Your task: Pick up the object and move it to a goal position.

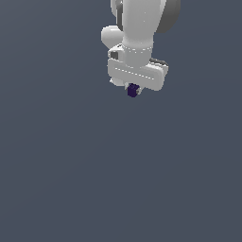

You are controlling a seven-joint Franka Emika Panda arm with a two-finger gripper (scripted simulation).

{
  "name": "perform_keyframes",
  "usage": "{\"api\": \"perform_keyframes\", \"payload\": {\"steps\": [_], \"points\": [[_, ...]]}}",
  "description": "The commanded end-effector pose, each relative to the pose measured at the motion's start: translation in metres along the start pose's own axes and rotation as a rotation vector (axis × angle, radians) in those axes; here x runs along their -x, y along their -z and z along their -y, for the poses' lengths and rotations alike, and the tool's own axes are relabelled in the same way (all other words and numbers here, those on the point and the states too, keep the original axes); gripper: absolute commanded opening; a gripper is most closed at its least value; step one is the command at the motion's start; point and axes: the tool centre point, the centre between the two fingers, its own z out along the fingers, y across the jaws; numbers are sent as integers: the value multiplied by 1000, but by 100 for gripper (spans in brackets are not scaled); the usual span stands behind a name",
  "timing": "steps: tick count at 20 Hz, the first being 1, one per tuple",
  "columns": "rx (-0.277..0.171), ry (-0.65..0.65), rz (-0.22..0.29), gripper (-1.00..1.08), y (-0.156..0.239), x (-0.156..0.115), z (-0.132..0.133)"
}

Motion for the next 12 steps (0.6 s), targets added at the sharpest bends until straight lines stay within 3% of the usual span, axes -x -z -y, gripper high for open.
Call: {"api": "perform_keyframes", "payload": {"steps": [1, 12], "points": [[1, 0, 1, -100, 20, 8, 0], [0, 0, 1, -100, 68, 25, 1]]}}
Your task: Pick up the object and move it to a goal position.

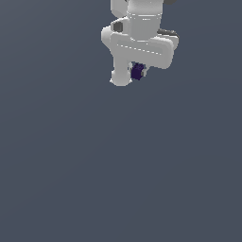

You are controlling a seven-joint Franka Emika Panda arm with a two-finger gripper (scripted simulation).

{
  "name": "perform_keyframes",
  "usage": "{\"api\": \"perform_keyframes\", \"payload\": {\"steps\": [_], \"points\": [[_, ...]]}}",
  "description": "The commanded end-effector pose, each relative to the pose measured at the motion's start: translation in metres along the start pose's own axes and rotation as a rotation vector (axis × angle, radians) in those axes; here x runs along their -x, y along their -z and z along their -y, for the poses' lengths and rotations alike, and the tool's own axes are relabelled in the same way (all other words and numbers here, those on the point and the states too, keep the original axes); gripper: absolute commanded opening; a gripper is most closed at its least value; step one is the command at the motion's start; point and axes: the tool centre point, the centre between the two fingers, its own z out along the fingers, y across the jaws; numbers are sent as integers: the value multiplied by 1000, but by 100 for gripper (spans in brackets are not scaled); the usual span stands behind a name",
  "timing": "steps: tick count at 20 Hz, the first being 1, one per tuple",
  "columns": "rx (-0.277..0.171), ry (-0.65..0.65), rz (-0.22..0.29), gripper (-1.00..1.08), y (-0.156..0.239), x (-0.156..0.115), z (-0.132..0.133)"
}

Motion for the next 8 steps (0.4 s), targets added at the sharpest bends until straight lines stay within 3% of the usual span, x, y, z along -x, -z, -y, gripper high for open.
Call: {"api": "perform_keyframes", "payload": {"steps": [1, 8], "points": [[1, 0, 1, -100, 5, 2, 0], [0, 0, 1, -100, 2, 0, 1]]}}
